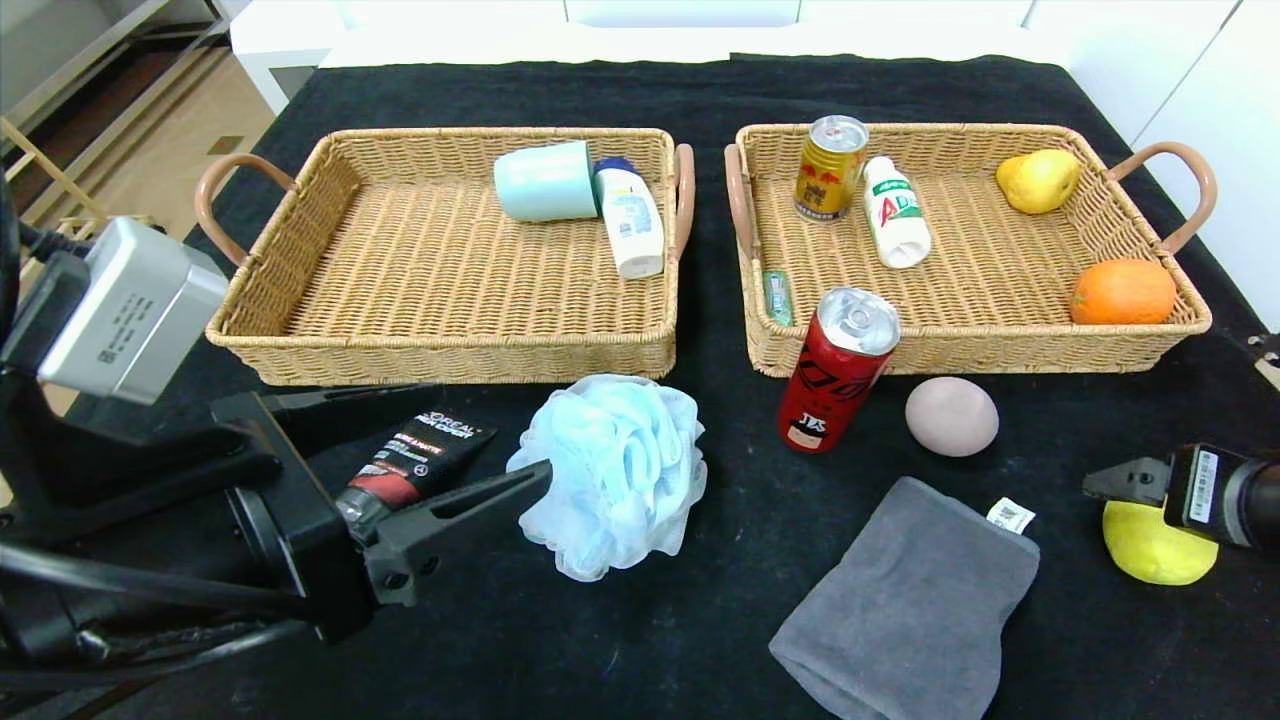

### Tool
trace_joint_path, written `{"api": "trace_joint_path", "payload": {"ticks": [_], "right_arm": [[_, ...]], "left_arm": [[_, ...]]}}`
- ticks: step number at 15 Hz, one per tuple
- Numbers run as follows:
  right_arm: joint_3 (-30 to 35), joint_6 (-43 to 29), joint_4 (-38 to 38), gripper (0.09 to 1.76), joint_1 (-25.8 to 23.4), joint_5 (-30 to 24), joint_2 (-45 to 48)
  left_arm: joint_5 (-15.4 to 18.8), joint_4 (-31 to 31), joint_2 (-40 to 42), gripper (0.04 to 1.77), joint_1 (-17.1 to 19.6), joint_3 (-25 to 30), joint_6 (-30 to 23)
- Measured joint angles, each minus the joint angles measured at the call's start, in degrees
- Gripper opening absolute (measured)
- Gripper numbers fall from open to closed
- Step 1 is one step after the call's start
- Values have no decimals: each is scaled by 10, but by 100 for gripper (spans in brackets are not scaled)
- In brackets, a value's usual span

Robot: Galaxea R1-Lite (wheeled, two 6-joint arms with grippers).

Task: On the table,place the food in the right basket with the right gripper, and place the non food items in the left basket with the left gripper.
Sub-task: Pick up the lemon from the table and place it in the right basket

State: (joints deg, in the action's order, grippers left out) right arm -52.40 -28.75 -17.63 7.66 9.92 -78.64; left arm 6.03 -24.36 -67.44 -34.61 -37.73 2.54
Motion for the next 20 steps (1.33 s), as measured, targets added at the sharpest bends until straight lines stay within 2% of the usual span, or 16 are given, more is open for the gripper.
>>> {"api": "trace_joint_path", "payload": {"ticks": [6, 7, 10, 11, 20], "right_arm": [[8, -1, 4, 171, -1, 3, -24], [8, -4, 4, 160, -1, 3, -26], [8, -9, 4, 112, -1, 3, -30], [8, -9, 4, 107, -1, 3, -32], [16, -9, 16, 104, -1, 1, -42]], "left_arm": [[-1, -1, 0, 172, 0, 0, 0], [-1, -1, 1, 172, 0, 0, 0], [0, -1, 1, 172, 0, -1, 0], [0, -1, 1, 172, 0, 0, 0], [0, 0, 0, 172, 0, 2, 1]]}}
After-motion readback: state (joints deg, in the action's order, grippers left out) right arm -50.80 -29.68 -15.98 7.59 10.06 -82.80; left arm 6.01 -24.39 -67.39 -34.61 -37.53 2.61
